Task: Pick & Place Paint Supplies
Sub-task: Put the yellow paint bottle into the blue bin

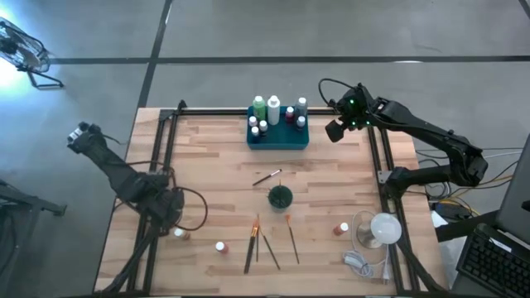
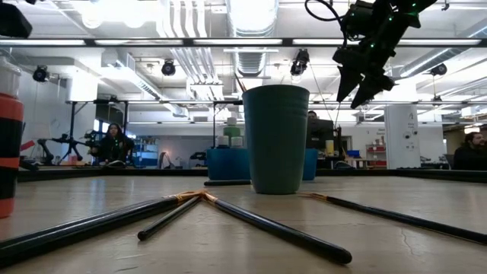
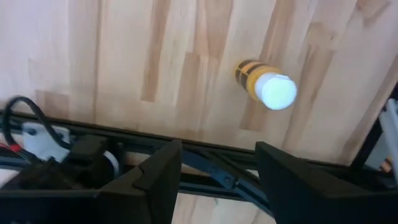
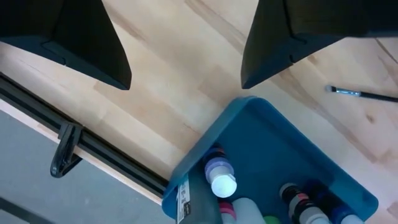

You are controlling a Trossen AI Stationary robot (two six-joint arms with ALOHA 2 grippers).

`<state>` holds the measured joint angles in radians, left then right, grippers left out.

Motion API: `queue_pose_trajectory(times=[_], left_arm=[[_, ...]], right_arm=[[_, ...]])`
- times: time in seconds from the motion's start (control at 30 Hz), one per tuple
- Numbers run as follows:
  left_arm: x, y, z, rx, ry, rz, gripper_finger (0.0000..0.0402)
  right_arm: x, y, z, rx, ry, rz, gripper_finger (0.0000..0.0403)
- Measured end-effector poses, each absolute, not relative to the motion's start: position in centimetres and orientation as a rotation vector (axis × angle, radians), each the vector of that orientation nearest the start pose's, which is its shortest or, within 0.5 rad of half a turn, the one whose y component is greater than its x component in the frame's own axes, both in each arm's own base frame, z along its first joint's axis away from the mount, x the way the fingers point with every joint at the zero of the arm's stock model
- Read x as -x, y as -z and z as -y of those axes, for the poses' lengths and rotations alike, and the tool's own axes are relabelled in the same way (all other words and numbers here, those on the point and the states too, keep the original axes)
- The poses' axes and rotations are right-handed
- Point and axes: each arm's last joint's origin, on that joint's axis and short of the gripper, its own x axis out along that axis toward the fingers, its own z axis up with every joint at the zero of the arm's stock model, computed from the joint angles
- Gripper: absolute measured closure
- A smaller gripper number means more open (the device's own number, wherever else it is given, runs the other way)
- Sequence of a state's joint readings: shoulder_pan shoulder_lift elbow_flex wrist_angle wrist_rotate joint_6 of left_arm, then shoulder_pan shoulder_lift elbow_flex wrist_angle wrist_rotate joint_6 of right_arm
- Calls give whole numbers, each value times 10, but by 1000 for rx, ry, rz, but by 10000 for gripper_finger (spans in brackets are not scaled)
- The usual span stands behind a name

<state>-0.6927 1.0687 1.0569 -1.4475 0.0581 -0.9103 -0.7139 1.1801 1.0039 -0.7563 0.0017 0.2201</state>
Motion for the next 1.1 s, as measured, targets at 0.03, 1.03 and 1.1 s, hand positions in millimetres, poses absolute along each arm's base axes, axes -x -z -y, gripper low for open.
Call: queue_pose_trajectory(times=[0.03, 1.03, 1.1], left_arm=[[-113, -296, 98, 275, -81, -1525, 194], [-112, -293, 110, 219, 23, -1477, 193], [-112, -293, 110, 216, 19, -1465, 193]], right_arm=[[-173, -286, 150, -522, 760, -822, 100], [-174, -287, 151, -506, 753, -814, 116], [-174, -287, 151, -506, 754, -814, 109]])
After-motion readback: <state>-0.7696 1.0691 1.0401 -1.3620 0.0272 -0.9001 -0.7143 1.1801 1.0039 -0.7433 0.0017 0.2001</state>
